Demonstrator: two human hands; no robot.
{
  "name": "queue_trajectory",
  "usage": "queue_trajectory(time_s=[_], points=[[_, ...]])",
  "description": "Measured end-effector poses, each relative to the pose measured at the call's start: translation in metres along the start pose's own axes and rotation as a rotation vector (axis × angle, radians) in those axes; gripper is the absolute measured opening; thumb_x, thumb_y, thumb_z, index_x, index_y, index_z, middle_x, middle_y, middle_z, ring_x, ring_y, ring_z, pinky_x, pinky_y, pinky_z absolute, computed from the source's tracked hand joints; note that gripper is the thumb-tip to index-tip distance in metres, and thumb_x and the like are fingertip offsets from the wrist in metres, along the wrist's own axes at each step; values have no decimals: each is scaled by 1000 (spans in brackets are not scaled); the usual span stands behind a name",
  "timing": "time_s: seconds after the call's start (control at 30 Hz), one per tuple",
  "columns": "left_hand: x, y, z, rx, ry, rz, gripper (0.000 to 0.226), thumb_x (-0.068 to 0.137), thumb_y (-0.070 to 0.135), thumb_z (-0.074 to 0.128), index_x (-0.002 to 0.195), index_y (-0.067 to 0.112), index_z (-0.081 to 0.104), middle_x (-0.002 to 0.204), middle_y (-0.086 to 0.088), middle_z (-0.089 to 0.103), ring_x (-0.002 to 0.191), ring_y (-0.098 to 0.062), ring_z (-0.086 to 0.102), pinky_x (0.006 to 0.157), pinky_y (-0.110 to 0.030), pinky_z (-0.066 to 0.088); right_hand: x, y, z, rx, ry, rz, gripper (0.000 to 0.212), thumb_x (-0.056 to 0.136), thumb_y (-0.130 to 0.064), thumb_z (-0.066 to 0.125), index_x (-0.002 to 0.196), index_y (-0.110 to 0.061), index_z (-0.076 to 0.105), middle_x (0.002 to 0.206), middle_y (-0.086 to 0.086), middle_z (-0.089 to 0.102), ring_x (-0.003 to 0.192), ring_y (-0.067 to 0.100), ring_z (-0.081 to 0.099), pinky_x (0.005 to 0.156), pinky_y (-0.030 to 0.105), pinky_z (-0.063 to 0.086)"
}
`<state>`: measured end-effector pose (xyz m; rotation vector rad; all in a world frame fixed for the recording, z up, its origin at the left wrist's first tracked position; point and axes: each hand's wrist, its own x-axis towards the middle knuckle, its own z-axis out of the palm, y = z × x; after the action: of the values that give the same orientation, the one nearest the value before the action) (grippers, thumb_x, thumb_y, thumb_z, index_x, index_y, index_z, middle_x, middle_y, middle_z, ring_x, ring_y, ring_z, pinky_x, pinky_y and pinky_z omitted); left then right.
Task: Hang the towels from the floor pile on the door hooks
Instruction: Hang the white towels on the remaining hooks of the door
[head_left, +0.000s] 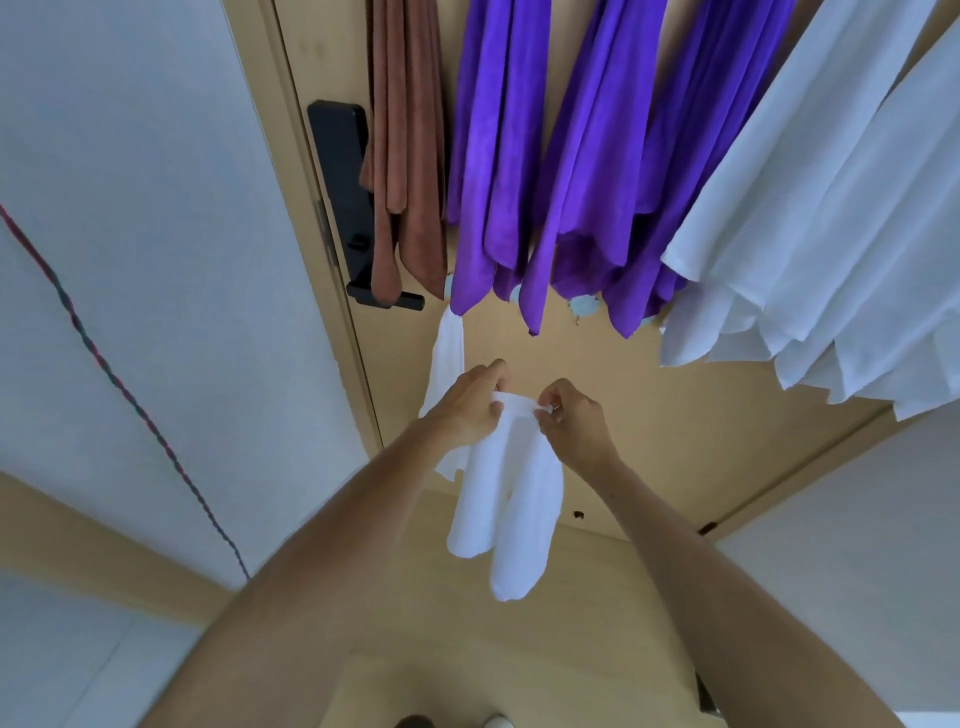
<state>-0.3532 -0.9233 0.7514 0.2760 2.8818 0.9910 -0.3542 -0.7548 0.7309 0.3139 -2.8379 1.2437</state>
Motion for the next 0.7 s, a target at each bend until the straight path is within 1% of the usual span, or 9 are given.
queue_trajectory(time_s=[0.07, 0.17, 0.27, 0.4, 0.5, 0.53, 0.57, 0.63, 0.7], points=[[5, -6, 6, 0, 9, -5, 17, 92, 2, 46, 91, 16, 36, 92, -3, 46, 78, -18, 43, 61, -22, 33, 7, 7, 6, -10, -4, -4, 9, 85, 1, 55, 84, -7, 50, 78, 5, 55, 69, 19, 47, 54, 10, 33], [16, -15, 9, -22, 28, -4, 17, 92, 1, 44, 92, 17, 38, 97, -3, 44, 80, -17, 44, 70, -22, 34, 24, 15, 12, -33, 16, -26, 12, 82, 5, 54, 80, -7, 49, 79, 13, 59, 69, 25, 49, 55, 11, 33], [32, -25, 11, -16, 57, 13, 12, 93, 0, 43, 93, 12, 45, 100, -8, 47, 83, -20, 47, 72, -24, 40, 42, 21, 21, -54, 42, -29, 7, 81, 5, 53, 81, -2, 53, 79, 13, 61, 71, 27, 52, 57, 15, 34], [62, -51, 22, -35, 103, 39, 11, 92, -1, 45, 97, 4, 54, 97, -8, 49, 88, -25, 54, 75, -32, 47, 66, 40, 40, -52, 78, -60, 13, 82, 5, 52, 87, -2, 63, 82, 11, 64, 73, 26, 56, 63, 13, 37], [92, -76, 35, -18, 157, 86, 13, 92, -2, 45, 98, 2, 56, 98, -10, 52, 91, -24, 55, 73, -23, 41, 92, 60, 59, -39, 122, -57, 19, 85, 3, 52, 94, -4, 68, 90, 8, 65, 77, 18, 55, 65, 6, 37], [102, -83, 40, -19, 178, 103, 13, 92, -2, 45, 99, 1, 57, 100, -12, 53, 91, -24, 55, 73, -22, 40, 100, 66, 66, -40, 149, -64, 20, 86, 2, 52, 95, -5, 69, 92, 9, 65, 79, 18, 54, 66, 7, 36], [115, -90, 45, -18, 197, 127, 14, 92, -2, 46, 99, 1, 57, 101, -13, 54, 91, -24, 55, 74, -22, 42, 112, 73, 73, -51, 187, -84, 21, 87, 2, 53, 96, -7, 70, 93, 9, 66, 81, 19, 54, 66, 9, 34], [133, -103, 54, -32, 251, 161, 15, 92, -3, 46, 100, 0, 58, 102, -14, 54, 90, -26, 56, 77, -30, 48, 127, 80, 81, -56, 242, -114, 22, 88, 1, 54, 96, -9, 72, 93, 8, 68, 87, 21, 50, 71, 16, 31], [152, -113, 66, -50, 340, 205, 14, 91, -3, 48, 99, -1, 59, 102, -14, 56, 90, -28, 58, 76, -32, 49, 143, 89, 90, -66, 338, -166, 22, 89, 1, 54, 95, -9, 73, 94, 6, 70, 88, 17, 44, 79, 22, 34]])
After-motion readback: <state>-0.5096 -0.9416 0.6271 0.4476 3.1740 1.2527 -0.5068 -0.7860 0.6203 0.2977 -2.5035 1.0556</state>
